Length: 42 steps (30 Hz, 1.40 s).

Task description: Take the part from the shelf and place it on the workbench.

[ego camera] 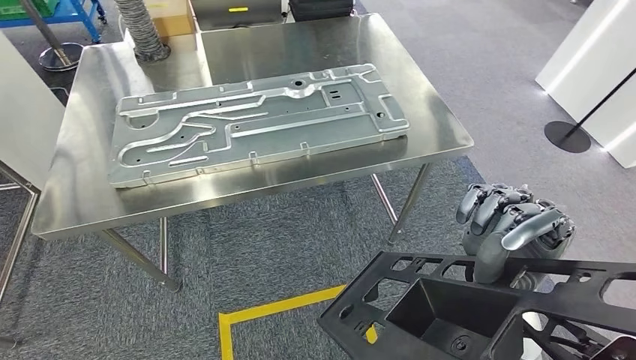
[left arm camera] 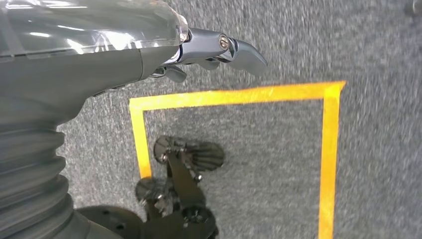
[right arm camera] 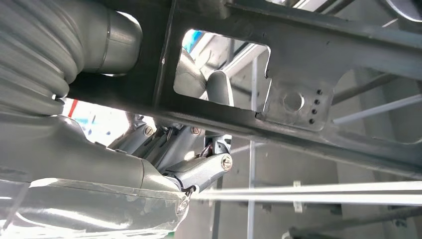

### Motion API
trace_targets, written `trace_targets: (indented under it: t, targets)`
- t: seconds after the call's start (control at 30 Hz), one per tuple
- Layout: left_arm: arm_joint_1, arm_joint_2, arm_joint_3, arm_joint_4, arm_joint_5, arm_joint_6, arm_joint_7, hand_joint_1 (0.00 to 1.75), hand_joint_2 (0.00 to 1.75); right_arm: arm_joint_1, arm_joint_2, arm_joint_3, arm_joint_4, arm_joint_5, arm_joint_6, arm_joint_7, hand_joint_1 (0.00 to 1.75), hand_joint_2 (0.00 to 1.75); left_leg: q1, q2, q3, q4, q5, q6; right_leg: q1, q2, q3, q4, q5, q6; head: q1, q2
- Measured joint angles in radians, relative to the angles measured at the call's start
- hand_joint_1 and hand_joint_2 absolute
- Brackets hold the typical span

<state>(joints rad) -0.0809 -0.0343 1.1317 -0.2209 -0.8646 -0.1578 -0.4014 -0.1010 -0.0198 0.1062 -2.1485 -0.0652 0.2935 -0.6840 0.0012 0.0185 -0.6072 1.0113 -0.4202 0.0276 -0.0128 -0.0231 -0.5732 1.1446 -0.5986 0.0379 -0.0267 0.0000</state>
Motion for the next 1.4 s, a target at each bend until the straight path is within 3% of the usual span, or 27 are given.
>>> trace_targets:
  t: [0.07,0.1,0.13,0.2,0.27,0.33,0.43,0.5,0.57,0.6,0.63,0.7,0.77,0.8,0.93,1.0,1.07,1.1,1.13,1.17,1.23,1.27,1.33,1.4]
  targets:
    - [-0.002,0.000,0.000,0.000,-0.002,0.000,0.004,0.00,1.75,0.001,0.000,-0.001,-0.001,-0.015,0.012,0.000,1.71,1.75,-0.005,-0.015,0.001,0.001,-0.003,0.006,0.001,0.017,-0.077,0.132,-0.045,-0.002,0.000,0.000]
    - [-0.001,0.000,0.000,0.000,-0.004,0.000,0.005,0.00,1.75,0.002,0.000,-0.002,-0.001,-0.021,0.020,0.000,1.71,1.75,-0.009,-0.023,0.003,0.002,-0.004,0.008,0.002,0.018,-0.100,0.159,-0.040,-0.005,0.000,0.000]
    - [-0.001,0.000,0.000,0.000,-0.006,0.000,0.005,0.00,1.75,0.002,0.000,-0.005,-0.002,-0.026,0.027,0.000,1.71,1.75,-0.013,-0.029,0.006,0.002,-0.006,0.010,0.004,0.018,-0.102,0.142,-0.013,-0.011,0.000,0.000]
    - [-0.001,-0.001,0.000,0.000,-0.012,-0.001,0.005,0.00,1.75,0.004,0.001,-0.013,-0.006,-0.031,0.043,0.000,1.71,1.75,-0.019,-0.039,0.013,0.002,-0.011,0.012,0.013,0.021,-0.060,0.016,0.074,-0.032,0.000,0.000]
    - [-0.001,-0.004,0.000,0.000,-0.017,-0.002,0.005,0.00,1.75,0.005,0.004,-0.022,-0.010,-0.033,0.056,0.000,1.71,1.75,-0.023,-0.044,0.015,0.004,-0.015,0.009,0.023,0.022,-0.018,-0.096,0.128,-0.051,0.000,0.000]
    - [0.000,-0.005,0.000,0.000,-0.020,-0.003,0.004,0.00,1.75,0.006,0.009,-0.030,-0.015,-0.036,0.068,0.000,1.71,1.75,-0.022,-0.044,0.013,0.004,-0.016,0.000,0.028,0.022,-0.010,-0.124,0.135,-0.056,0.000,0.000]
    - [0.001,-0.002,0.000,0.000,-0.025,-0.004,0.003,0.00,1.75,0.008,0.017,-0.043,-0.019,-0.040,0.082,0.000,1.71,1.75,-0.022,-0.042,0.013,0.016,-0.032,-0.015,0.018,0.020,0.000,-0.144,0.142,-0.059,0.000,0.000]
    - [0.000,-0.001,0.000,-0.001,-0.027,-0.004,0.002,0.00,1.75,0.009,0.024,-0.050,-0.021,-0.042,0.088,0.000,1.71,1.75,-0.016,-0.036,-0.022,0.101,-0.083,-0.030,0.010,0.017,0.009,-0.154,0.145,-0.060,0.000,0.000]
    - [0.000,0.000,0.000,0.000,-0.028,-0.004,0.002,0.00,1.75,0.013,0.031,-0.058,-0.022,-0.043,0.097,0.000,1.71,1.75,-0.005,-0.031,-0.086,0.236,-0.141,-0.043,0.008,0.016,0.011,-0.154,0.141,-0.060,0.000,0.000]
    - [0.001,0.001,0.000,0.000,-0.029,-0.004,0.001,0.00,1.75,0.016,0.034,-0.062,-0.022,-0.043,0.103,0.000,1.71,1.75,0.001,-0.028,-0.107,0.278,-0.150,-0.048,0.006,0.015,0.013,-0.154,0.138,-0.058,0.000,0.000]
    - [0.001,0.001,0.000,0.000,-0.029,-0.004,0.000,0.00,1.75,0.018,0.037,-0.066,-0.022,-0.044,0.109,0.000,1.71,1.75,0.005,-0.026,-0.107,0.278,-0.139,-0.052,0.004,0.015,0.016,-0.153,0.135,-0.055,0.000,0.000]
    - [0.001,0.002,0.000,-0.001,-0.032,-0.004,-0.004,0.00,1.75,0.020,0.045,-0.076,-0.023,-0.046,0.122,0.000,1.71,1.75,0.012,-0.021,-0.051,0.167,-0.073,-0.057,0.000,0.015,0.026,-0.152,0.127,-0.047,0.000,0.000]
    - [0.000,0.004,0.000,-0.001,-0.035,-0.004,-0.008,0.00,1.75,0.020,0.052,-0.089,-0.024,-0.049,0.135,0.000,1.71,1.75,0.012,-0.016,0.016,0.040,-0.032,-0.053,0.000,0.015,0.036,-0.150,0.117,-0.036,0.000,0.000]
    - [-0.001,0.004,0.000,-0.001,-0.037,-0.004,-0.010,0.00,1.75,0.020,0.056,-0.096,-0.025,-0.051,0.143,0.000,1.71,1.75,0.011,-0.015,0.034,0.006,-0.029,-0.047,0.001,0.015,0.039,-0.150,0.114,-0.030,0.000,0.000]
    - [0.000,0.005,0.000,-0.001,-0.044,-0.004,-0.014,0.00,1.75,0.022,0.068,-0.123,-0.033,-0.053,0.163,0.000,1.71,1.75,0.008,-0.019,0.050,-0.011,-0.041,-0.013,0.000,0.016,0.038,-0.124,0.106,-0.006,0.000,0.000]
    - [-0.001,0.005,-0.001,-0.001,-0.046,-0.004,-0.016,0.00,1.75,0.024,0.073,-0.135,-0.037,-0.055,0.171,0.000,1.71,1.75,0.008,-0.021,0.062,-0.014,-0.046,-0.001,-0.001,0.017,-0.008,-0.039,0.071,-0.001,0.000,0.000]
    - [-0.001,0.005,-0.001,-0.001,-0.047,-0.003,-0.017,0.00,1.75,0.027,0.078,-0.145,-0.038,-0.057,0.177,0.000,1.71,1.75,0.003,-0.023,0.071,-0.013,-0.055,0.007,0.000,0.018,-0.097,0.096,0.024,0.000,0.000,0.000]
    - [0.000,0.005,-0.001,-0.001,-0.047,-0.003,-0.018,0.00,1.75,0.029,0.081,-0.149,-0.038,-0.057,0.180,0.000,1.71,1.75,-0.001,-0.025,0.077,-0.013,-0.061,0.009,0.000,0.018,-0.134,0.141,0.017,-0.001,0.000,0.000]
    - [0.001,0.005,-0.001,-0.001,-0.047,-0.002,-0.019,0.00,1.75,0.031,0.083,-0.153,-0.038,-0.058,0.184,0.000,1.71,1.75,-0.004,-0.027,0.086,-0.013,-0.068,0.010,0.002,0.019,-0.156,0.154,0.028,-0.006,0.000,0.000]
    - [0.001,0.005,-0.001,-0.001,-0.047,-0.002,-0.020,0.00,1.75,0.033,0.085,-0.157,-0.038,-0.058,0.188,0.000,1.71,1.75,-0.009,-0.029,0.097,-0.013,-0.077,0.011,0.005,0.019,-0.156,0.125,0.060,-0.013,0.000,0.000]
    - [0.002,0.004,-0.001,0.000,-0.047,-0.001,-0.022,0.00,1.75,0.033,0.088,-0.163,-0.039,-0.059,0.194,0.000,1.71,1.75,-0.015,-0.032,0.123,-0.014,-0.096,0.011,0.017,0.020,-0.115,-0.006,0.152,-0.038,0.000,0.000]
    - [0.002,0.003,-0.001,0.000,-0.047,-0.001,-0.023,0.00,1.75,0.033,0.089,-0.164,-0.040,-0.060,0.196,0.000,1.71,1.75,-0.016,-0.034,0.132,-0.016,-0.104,0.009,0.024,0.020,-0.096,-0.065,0.178,-0.050,0.000,0.000]
    - [0.001,0.001,-0.001,0.001,-0.047,-0.001,-0.024,0.00,1.75,0.033,0.093,-0.166,-0.044,-0.061,0.199,0.000,1.71,1.75,-0.016,-0.033,0.141,-0.021,-0.114,0.001,0.034,0.022,-0.078,-0.120,0.194,-0.065,-0.001,0.000]
    - [-0.001,0.004,-0.001,0.000,-0.047,-0.001,-0.025,0.00,1.75,0.033,0.095,-0.167,-0.047,-0.061,0.201,0.000,1.71,1.75,-0.017,-0.030,0.151,-0.019,-0.112,-0.010,0.031,0.023,-0.063,-0.137,0.189,-0.071,-0.001,0.000]
